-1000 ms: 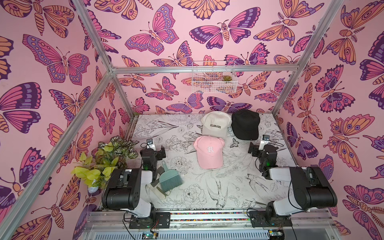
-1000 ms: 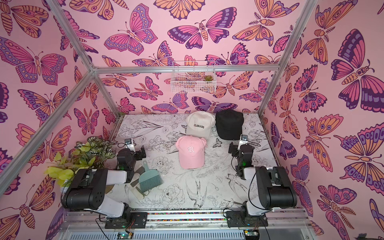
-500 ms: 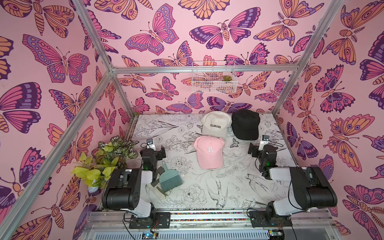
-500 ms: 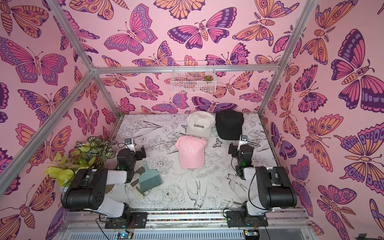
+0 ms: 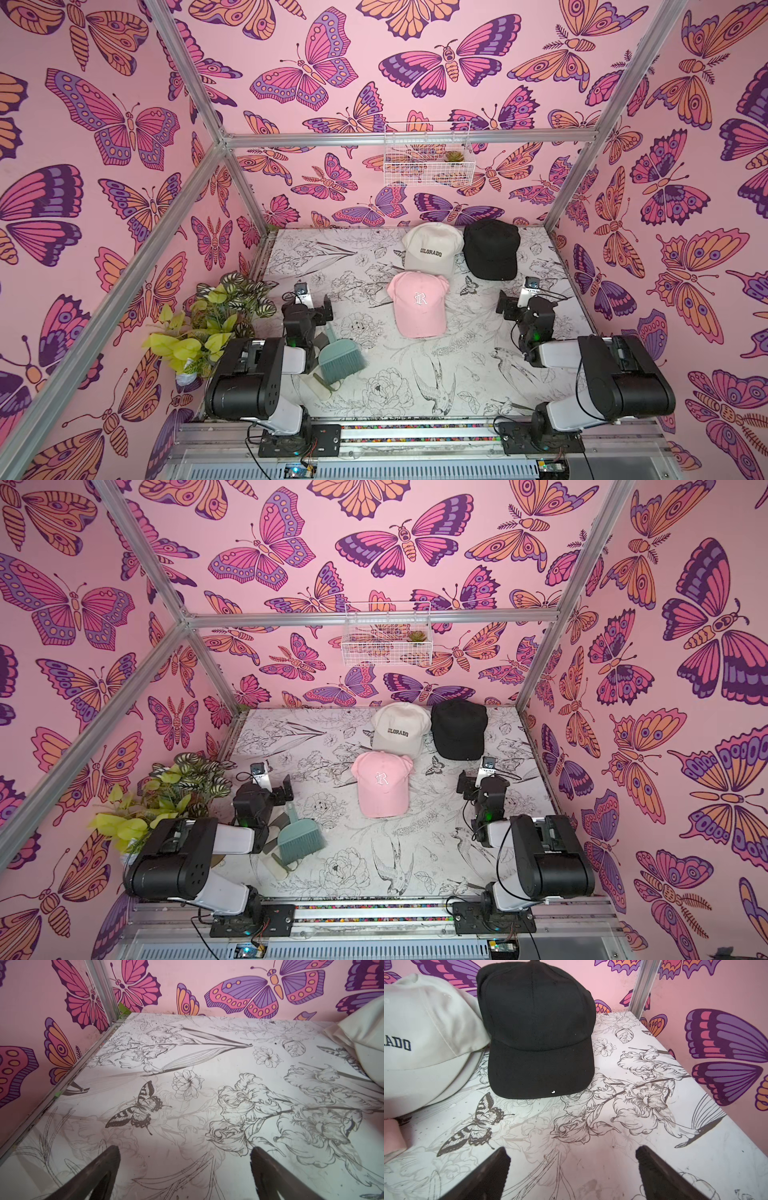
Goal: Stack the baseball caps by color
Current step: Reset both arms
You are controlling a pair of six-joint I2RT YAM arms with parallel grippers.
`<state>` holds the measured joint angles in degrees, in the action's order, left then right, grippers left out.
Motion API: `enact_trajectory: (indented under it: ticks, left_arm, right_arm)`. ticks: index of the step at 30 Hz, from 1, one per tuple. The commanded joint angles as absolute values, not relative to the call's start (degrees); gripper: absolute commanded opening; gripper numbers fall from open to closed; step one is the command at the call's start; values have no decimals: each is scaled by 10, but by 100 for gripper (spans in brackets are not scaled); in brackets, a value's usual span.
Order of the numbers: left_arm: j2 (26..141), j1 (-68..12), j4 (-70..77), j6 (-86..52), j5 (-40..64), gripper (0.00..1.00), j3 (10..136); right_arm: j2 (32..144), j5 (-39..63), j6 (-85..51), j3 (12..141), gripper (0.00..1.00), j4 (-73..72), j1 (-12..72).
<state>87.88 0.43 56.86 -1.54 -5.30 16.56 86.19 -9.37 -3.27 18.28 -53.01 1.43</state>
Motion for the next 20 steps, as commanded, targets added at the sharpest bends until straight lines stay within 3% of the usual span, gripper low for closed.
enact_trajectory:
  ticks: [1, 20]
  left_arm:
    - [885, 6, 537, -31, -96, 100, 192]
    - [883, 0, 534, -29, -106, 100, 201]
  right_arm:
    - [860, -126, -49, 221, 99, -479, 13]
    - [861, -115, -44, 222, 99, -477, 13]
